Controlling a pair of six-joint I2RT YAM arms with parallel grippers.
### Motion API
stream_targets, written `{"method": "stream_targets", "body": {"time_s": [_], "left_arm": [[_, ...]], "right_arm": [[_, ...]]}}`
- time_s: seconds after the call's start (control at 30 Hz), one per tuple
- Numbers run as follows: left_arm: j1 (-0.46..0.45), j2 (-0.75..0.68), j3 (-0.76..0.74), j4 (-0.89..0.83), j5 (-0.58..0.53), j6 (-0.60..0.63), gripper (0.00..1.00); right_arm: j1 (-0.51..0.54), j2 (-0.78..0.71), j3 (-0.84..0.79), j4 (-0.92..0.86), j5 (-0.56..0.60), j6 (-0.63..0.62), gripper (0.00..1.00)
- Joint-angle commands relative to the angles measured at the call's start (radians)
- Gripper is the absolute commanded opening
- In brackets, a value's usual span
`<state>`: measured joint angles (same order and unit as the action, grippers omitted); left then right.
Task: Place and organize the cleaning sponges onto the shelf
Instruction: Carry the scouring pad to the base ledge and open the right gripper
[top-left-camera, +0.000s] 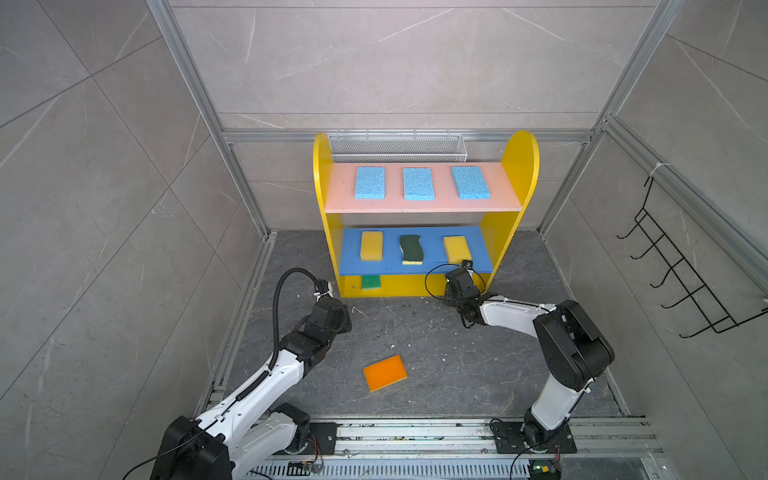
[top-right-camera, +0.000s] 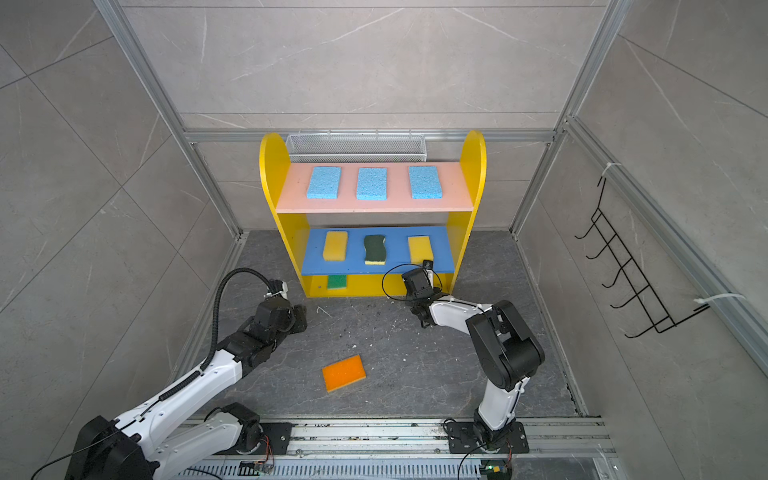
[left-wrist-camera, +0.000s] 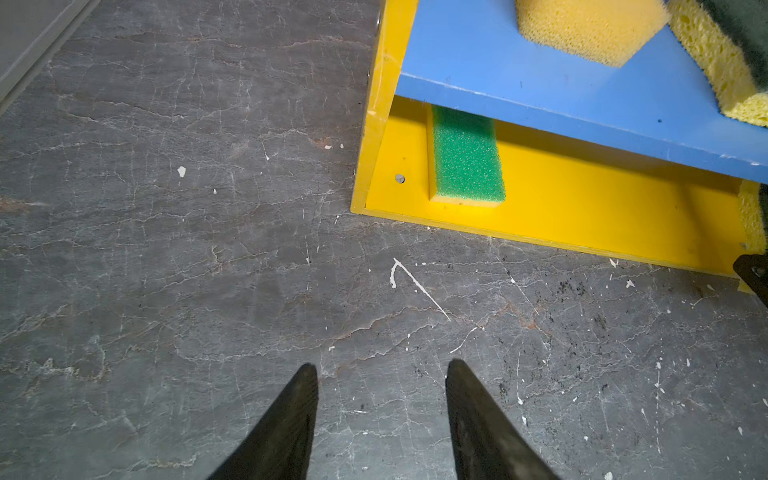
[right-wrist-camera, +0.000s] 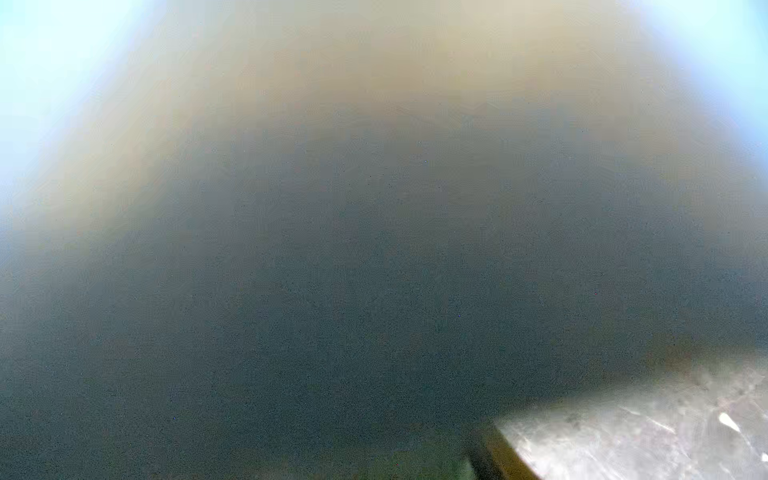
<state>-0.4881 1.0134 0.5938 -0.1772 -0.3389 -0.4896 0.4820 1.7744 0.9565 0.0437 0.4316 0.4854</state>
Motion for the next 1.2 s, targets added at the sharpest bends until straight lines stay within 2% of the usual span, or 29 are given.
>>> {"method": "stream_targets", "body": {"time_s": [0.0,0.47,0.9,1.17], "left_arm": [[0.005,-0.022,0.000,0.028,-0.018,0.028,0.53],[0.005,-0.021,-0.003,0.017,-0.031,0.035,0.52],[0.004,-0.046,0.005,-0.019,-0.025,0.027,0.50],[0.004,-0.078,0.007,-0.039,-0.016,0.021,0.49]], "right_arm": [[-0.003,-0.006,-0.029,0.017,0.026,0.010,0.61],[-0.003,0.038,-0.048,0.070,0.041,0.002,0.67],[-0.004,0.086,-0.010,0.064,0.069,-0.019,0.80],[-0.002,0.041,-0.044,0.062,0.054,-0.009,0.81]]}}
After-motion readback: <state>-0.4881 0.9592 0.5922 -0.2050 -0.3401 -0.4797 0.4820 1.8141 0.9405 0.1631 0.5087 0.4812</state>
